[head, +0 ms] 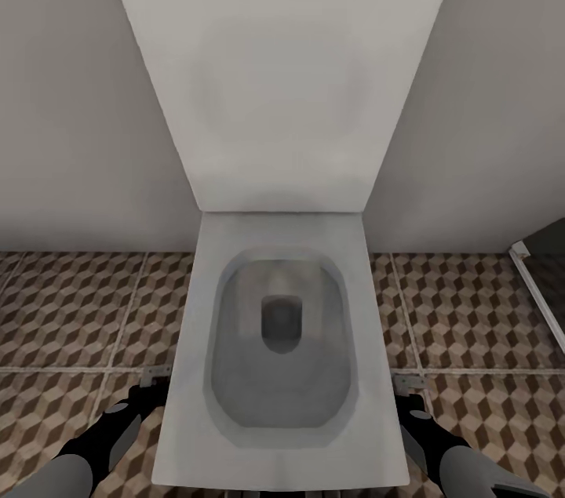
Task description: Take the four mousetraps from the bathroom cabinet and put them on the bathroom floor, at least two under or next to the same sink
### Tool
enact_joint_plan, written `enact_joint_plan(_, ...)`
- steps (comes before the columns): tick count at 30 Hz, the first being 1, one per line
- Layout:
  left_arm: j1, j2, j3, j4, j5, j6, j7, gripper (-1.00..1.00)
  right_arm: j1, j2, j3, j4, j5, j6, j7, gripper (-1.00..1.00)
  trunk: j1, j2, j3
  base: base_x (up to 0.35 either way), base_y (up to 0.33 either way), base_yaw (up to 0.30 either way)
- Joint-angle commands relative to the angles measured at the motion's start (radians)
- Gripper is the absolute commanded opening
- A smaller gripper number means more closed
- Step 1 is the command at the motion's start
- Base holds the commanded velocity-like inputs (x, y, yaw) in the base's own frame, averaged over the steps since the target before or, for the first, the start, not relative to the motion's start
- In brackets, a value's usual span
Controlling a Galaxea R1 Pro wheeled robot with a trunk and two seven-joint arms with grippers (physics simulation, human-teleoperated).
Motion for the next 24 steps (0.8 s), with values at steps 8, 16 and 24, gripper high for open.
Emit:
enact_joint_plan(8, 0.0, 0.001, -0.008, 0.001, 0.007, -0.002, 0.0, -1.0, -0.001, 0.0, -0.007, 0.009, 0.007, -0.006, 0.011, -1.0, 0.0, 0.0, -0.001, 0.0, 0.0, 0.0)
enact_joint_plan(16, 0.0, 0.001, -0.008, 0.002, 0.008, -0.002, 0.0, -1.0, -0.001, 0.0, -0.008, 0.02, 0.004, 0.006, 0.102, -1.0, 0.0, 0.0, -0.001, 0.0, 0.0, 0.0)
enact_joint_plan(24, 0.0, 0.001, -0.008, 0.002, 0.008, -0.002, 0.0, -1.0, -0.001, -0.001, -0.008, 0.023, 0.004, 0.008, 0.111, -1.0, 0.0, 0.0, -0.001, 0.0, 0.0, 0.0)
